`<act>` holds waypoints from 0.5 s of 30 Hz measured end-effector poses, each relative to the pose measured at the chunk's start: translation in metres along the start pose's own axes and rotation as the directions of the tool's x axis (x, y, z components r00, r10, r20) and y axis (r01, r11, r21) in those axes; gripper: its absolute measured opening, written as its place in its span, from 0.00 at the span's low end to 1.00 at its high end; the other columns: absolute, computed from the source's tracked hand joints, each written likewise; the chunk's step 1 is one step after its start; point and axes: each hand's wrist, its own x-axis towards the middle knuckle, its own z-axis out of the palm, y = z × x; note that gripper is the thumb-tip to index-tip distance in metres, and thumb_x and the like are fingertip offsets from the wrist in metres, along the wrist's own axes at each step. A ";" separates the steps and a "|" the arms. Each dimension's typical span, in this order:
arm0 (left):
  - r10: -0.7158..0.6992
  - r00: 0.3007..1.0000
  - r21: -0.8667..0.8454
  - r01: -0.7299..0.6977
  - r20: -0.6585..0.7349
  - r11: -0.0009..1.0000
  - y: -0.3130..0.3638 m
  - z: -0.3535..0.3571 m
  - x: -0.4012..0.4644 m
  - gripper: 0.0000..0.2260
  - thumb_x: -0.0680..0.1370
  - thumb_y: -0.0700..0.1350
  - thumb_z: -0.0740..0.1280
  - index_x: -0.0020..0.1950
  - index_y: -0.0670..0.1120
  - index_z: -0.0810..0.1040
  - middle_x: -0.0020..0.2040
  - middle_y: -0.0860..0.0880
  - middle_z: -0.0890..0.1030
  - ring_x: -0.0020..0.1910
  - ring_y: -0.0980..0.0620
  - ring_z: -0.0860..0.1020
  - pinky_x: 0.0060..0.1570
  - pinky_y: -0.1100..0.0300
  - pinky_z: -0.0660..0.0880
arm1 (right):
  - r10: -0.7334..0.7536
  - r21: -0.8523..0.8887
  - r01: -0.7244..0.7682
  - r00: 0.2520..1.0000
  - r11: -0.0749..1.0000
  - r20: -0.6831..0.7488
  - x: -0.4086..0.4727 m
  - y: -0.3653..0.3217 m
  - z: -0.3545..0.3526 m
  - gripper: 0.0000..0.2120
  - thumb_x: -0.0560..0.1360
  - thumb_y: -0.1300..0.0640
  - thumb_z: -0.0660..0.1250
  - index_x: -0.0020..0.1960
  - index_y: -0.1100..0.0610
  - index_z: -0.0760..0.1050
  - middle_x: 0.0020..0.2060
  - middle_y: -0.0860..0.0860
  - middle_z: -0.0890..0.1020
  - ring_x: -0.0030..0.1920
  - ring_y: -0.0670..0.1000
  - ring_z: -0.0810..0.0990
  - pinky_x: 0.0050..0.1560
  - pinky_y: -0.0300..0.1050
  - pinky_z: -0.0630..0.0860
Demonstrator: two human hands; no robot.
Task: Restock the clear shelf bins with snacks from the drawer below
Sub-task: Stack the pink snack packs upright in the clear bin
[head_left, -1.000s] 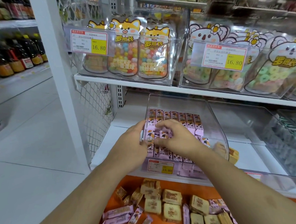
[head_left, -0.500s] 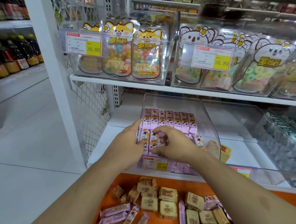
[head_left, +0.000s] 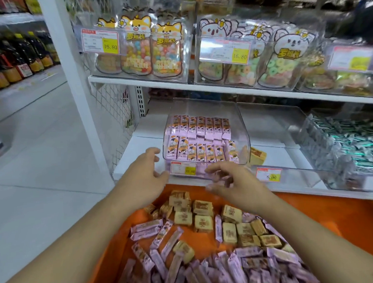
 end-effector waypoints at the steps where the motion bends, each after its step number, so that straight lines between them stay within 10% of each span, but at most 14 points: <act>1: -0.002 1.000 -0.009 0.002 0.013 1.000 -0.001 0.005 -0.007 0.24 0.80 0.51 0.69 0.75 0.55 0.65 0.67 0.56 0.75 0.48 0.61 0.80 0.49 0.58 0.79 | 0.023 0.011 -0.023 1.000 1.000 0.013 -0.010 0.010 0.005 0.17 0.75 0.47 0.77 0.62 0.44 0.79 0.53 0.39 0.80 0.52 0.38 0.79 0.49 0.31 0.74; 8: -0.058 0.948 0.090 0.031 0.314 0.995 -0.039 0.100 -0.043 0.15 0.77 0.52 0.71 0.62 0.53 0.74 0.51 0.57 0.79 0.46 0.59 0.79 0.50 0.57 0.78 | 0.288 -0.188 -0.250 0.934 0.950 0.210 -0.055 0.102 0.066 0.15 0.75 0.46 0.76 0.59 0.47 0.79 0.51 0.43 0.82 0.51 0.46 0.81 0.52 0.43 0.77; 15: -0.020 0.732 0.105 -0.071 0.681 0.992 -0.073 0.214 -0.063 0.15 0.79 0.47 0.70 0.66 0.55 0.77 0.60 0.51 0.79 0.56 0.49 0.79 0.48 0.59 0.74 | 0.398 -0.244 -0.320 0.812 0.915 0.428 -0.075 0.187 0.112 0.21 0.75 0.53 0.75 0.67 0.44 0.78 0.58 0.45 0.81 0.52 0.43 0.80 0.49 0.32 0.75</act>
